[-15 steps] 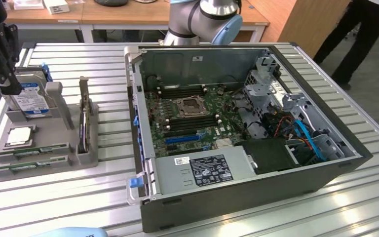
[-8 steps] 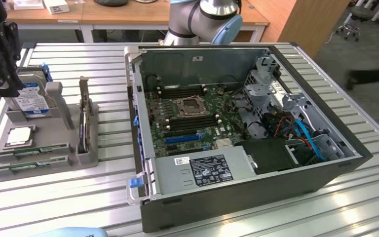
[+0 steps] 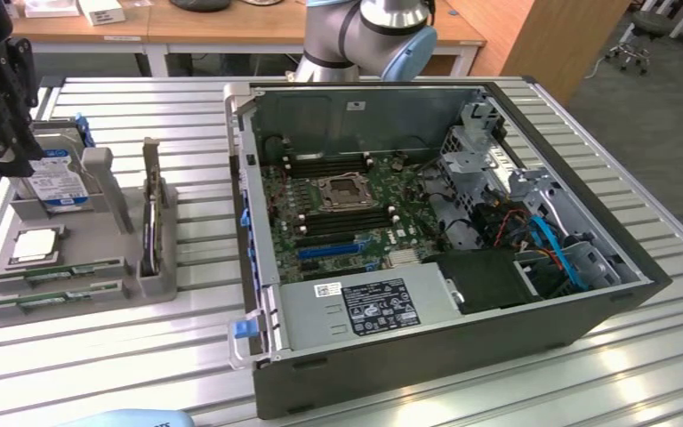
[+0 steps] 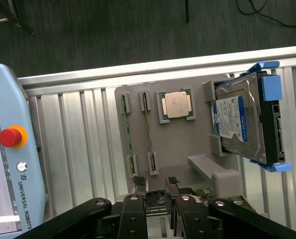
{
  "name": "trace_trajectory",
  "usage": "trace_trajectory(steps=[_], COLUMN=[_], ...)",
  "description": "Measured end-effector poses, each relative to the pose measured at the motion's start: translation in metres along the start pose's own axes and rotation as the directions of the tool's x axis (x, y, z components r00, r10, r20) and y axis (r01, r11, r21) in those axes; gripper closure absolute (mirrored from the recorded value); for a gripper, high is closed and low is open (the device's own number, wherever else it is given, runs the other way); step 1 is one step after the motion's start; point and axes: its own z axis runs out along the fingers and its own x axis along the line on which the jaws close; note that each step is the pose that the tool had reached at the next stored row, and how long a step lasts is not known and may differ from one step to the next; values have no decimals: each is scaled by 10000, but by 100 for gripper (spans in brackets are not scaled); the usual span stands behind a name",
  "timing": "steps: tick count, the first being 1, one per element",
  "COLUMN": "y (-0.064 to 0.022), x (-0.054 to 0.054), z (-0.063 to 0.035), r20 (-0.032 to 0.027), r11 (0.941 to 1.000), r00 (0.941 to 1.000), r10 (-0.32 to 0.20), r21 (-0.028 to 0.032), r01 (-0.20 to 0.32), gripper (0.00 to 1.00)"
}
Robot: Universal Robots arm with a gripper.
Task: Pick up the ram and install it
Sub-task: 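Pick up the ram and move it above insertion slot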
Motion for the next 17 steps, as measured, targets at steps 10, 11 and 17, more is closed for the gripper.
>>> trace_trajectory(steps=[10,11,17], y=[-1,-1,-3], x=[0,0,0], z=[17,17,54], r20=[-2,-2,2], r11=[10000,10000,10000], r00=[10000,10000,10000], r10=[-42,-42,-43], r21=[0,0,5], r01=[42,42,43], gripper=[71,71,71])
